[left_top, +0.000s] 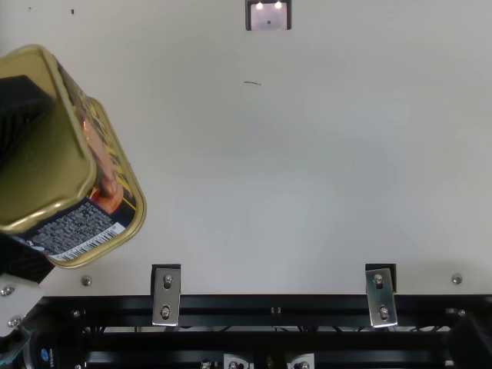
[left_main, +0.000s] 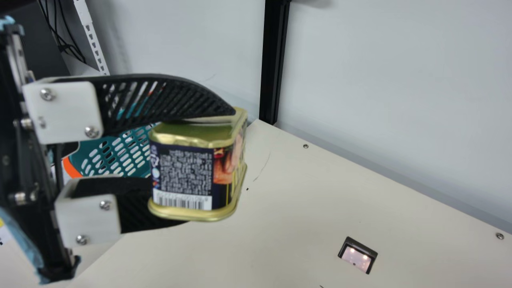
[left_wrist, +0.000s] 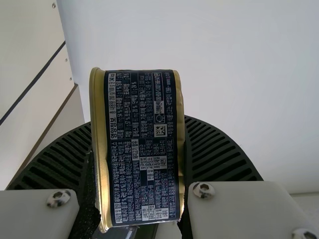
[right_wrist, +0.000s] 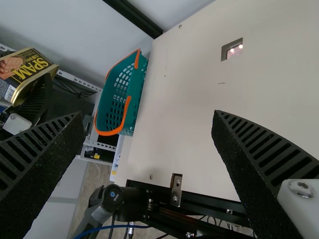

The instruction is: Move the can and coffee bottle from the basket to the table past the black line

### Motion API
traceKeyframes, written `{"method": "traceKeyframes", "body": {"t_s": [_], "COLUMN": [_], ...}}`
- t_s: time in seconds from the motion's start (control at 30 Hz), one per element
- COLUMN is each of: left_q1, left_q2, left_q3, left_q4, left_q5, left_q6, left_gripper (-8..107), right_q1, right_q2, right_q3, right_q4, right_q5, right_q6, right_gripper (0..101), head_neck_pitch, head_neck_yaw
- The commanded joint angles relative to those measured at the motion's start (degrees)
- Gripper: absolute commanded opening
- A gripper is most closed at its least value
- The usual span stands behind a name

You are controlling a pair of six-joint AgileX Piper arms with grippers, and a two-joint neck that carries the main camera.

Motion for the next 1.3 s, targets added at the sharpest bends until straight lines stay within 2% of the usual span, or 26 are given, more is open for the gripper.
{"method": "traceKeyframes", "body": {"t_s": [0.0, 0.27, 1.27], "left_q1": [0.49, 1.45, 1.65], "left_q2": [0.29, 1.1, 1.12], "left_q3": [0.36, -0.36, -0.3], "left_q4": [-0.47, -2.61, -2.7], "left_q5": [0.27, -0.21, -0.26], "left_q6": [0.95, 0.76, 0.82], "left_gripper": [10, 10, 10], "right_q1": [0.0, 0.0, 0.0], "right_q2": [0.0, 0.0, 0.0], "right_q3": [0.0, 0.0, 0.0], "right_q4": [0.0, 0.0, 0.0], "right_q5": [0.0, 0.0, 0.0], "right_q6": [0.0, 0.0, 0.0], "right_gripper": [101, 101, 101], "head_neck_pitch": [-1.42, -1.42, -1.42], "head_neck_yaw": [0.88, 0.88, 0.88]}}
